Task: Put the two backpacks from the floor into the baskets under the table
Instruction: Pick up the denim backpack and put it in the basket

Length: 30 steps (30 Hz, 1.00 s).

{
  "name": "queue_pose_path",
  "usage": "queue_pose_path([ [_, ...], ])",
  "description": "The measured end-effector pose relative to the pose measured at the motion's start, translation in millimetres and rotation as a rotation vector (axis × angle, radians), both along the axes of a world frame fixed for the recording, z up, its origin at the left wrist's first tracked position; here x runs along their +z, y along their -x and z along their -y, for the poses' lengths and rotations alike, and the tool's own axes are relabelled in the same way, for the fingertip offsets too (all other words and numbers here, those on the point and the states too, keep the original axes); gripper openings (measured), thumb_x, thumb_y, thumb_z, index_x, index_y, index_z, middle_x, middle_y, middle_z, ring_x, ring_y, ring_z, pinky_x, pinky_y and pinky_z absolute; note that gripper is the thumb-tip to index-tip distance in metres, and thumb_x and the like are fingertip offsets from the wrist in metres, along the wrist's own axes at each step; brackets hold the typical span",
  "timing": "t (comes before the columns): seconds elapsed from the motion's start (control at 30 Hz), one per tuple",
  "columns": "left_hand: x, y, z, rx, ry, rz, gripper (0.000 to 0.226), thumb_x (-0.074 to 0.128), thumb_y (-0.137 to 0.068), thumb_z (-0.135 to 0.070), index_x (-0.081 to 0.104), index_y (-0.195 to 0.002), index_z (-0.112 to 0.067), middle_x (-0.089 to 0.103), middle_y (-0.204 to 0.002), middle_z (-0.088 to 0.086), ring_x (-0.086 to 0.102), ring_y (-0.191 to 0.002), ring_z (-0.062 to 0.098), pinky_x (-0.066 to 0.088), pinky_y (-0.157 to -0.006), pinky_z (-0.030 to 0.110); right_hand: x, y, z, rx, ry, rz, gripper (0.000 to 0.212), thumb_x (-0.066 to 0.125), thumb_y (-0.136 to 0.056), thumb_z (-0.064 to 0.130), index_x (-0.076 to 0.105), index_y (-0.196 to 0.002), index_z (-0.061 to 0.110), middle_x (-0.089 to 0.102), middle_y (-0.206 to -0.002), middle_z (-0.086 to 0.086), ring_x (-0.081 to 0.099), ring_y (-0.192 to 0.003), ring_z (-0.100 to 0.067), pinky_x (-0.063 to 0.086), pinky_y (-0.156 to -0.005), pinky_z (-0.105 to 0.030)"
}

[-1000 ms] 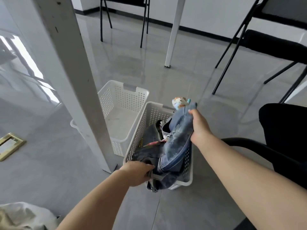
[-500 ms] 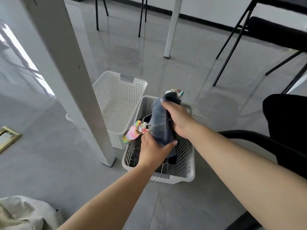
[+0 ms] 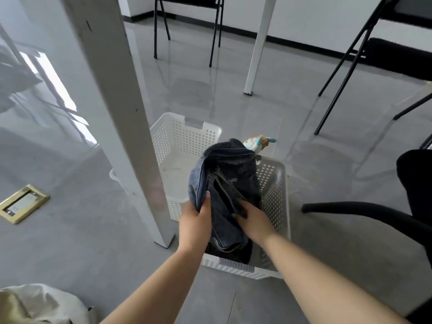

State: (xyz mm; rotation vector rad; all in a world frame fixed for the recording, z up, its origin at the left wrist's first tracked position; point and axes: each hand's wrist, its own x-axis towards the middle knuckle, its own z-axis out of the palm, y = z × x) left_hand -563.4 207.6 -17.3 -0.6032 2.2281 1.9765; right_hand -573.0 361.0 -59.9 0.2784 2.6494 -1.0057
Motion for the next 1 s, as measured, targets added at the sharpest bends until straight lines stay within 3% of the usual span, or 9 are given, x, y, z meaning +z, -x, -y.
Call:
queue_pose_path([
  [0.1, -1.5, -2.1, 4.8, -0.051, 0.046, -0.045, 0.029, 0.048, -0.091, -0.046, 0.061, -0.086, -0.021, 0.065, -0.077, 0.005, 0.061, -0.072, 0.021, 0.049, -0.066, 0.036, 4.2, 10.2, 14.6, 0.045, -0.250, -0.108, 0.025, 0.051, -0.090, 0.025, 0.066, -0.107, 0.014, 0.071, -0.106, -0.014, 0.065, -0.100, -0.033, 0.050, -0.079, -0.034],
  [0.23, 0.5, -4.1, 10.8, -0.024, 0.038, -0.023, 0.040, 0.048, -0.092, -0.044, 0.052, -0.077, -0.007, 0.044, -0.059, 0.005, 0.042, -0.055, 0.019, 0.033, -0.053, 0.031, 32.6, 24.9, 4.5, -0.504, 0.088, -0.400, 0.017, 0.051, -0.092, 0.018, 0.061, -0.093, 0.004, 0.065, -0.080, -0.015, 0.063, -0.076, -0.034, 0.045, -0.064, -0.036],
  [0.37, 1.1, -7.4, 7.3, -0.054, 0.040, -0.049, 0.039, 0.049, -0.091, -0.043, 0.047, -0.071, -0.010, 0.041, -0.059, 0.004, 0.039, -0.055, 0.018, 0.031, -0.053, 0.030, 52.2, 13.1, -9.3, 0.191, -0.245, 0.536, 0.021, 0.057, -0.091, 0.029, 0.065, -0.087, 0.011, 0.066, -0.066, -0.001, 0.058, -0.057, -0.016, 0.046, -0.053, -0.026],
  [0.4, 1.1, -7.7, 6.1, -0.066, 0.044, -0.061, 0.038, 0.049, -0.091, -0.042, 0.047, -0.068, -0.012, 0.043, -0.060, 0.003, 0.040, -0.056, 0.017, 0.032, -0.053, 0.031, 55.0, 15.2, -10.6, 0.232, -0.231, 0.608, 0.020, 0.056, -0.091, 0.028, 0.065, -0.090, 0.010, 0.065, -0.069, -0.002, 0.056, -0.057, -0.014, 0.045, -0.052, -0.023],
  [0.5, 0.3, -8.2, 2.8, -0.098, 0.085, -0.126, 0.040, 0.050, -0.091, -0.041, 0.043, -0.064, -0.012, 0.046, -0.065, 0.003, 0.042, -0.057, 0.017, 0.033, -0.054, 0.030, 63.9, 33.9, -11.1, -0.259, 0.248, 0.295, 0.028, 0.055, -0.090, 0.034, 0.062, -0.104, 0.011, 0.066, -0.092, -0.006, 0.064, -0.084, -0.019, 0.055, -0.073, -0.029],
  [0.67, -5.7, -12.7, 2.3, -0.148, 0.093, -0.236, 0.030, 0.051, -0.092, -0.032, 0.052, -0.068, -0.016, 0.052, -0.077, 0.002, 0.052, -0.068, 0.018, 0.038, -0.060, 0.027, 67.0, 47.6, 9.4, -0.451, 0.441, 0.279, 0.091, 0.042, -0.066, 0.084, 0.055, -0.129, 0.019, 0.063, -0.126, -0.006, 0.060, -0.113, -0.030, 0.042, -0.104, -0.044],
  [0.8, -7.1, -14.5, 3.0, -0.167, 0.111, -0.245, 0.029, 0.051, -0.092, -0.030, 0.060, -0.075, -0.009, 0.054, -0.089, -0.002, 0.057, -0.083, 0.016, 0.046, -0.070, 0.026, 68.0, 37.5, 5.4, -0.153, 0.083, 0.545, 0.077, 0.029, -0.082, 0.075, 0.051, -0.127, 0.017, 0.070, -0.104, -0.014, 0.070, -0.089, -0.026, 0.050, -0.085, -0.038],
  [0.9, -9.8, -15.1, 2.6, -0.207, 0.140, -0.274, 0.026, 0.052, -0.092, -0.029, 0.063, -0.081, -0.009, 0.055, -0.093, -0.003, 0.057, -0.088, 0.017, 0.049, -0.078, 0.033, 64.0, 47.1, 5.7, 0.015, -0.250, 0.330, 0.056, 0.038, -0.092, 0.051, 0.057, -0.126, 0.010, 0.062, -0.125, -0.014, 0.060, -0.108, -0.031, 0.049, -0.093, -0.038],
  [1.0, -8.9, -17.0, -2.5, -0.226, 0.172, -0.283, 0.030, 0.052, -0.090, -0.035, 0.056, -0.072, -0.011, 0.052, -0.085, -0.001, 0.056, -0.080, 0.019, 0.049, -0.075, 0.041, 66.6, 54.2, 15.9, -0.271, 0.277, 0.297, 0.062, 0.040, -0.088, 0.058, 0.059, -0.125, 0.013, 0.062, -0.125, -0.010, 0.058, -0.114, -0.032, 0.047, -0.094, -0.038],
])
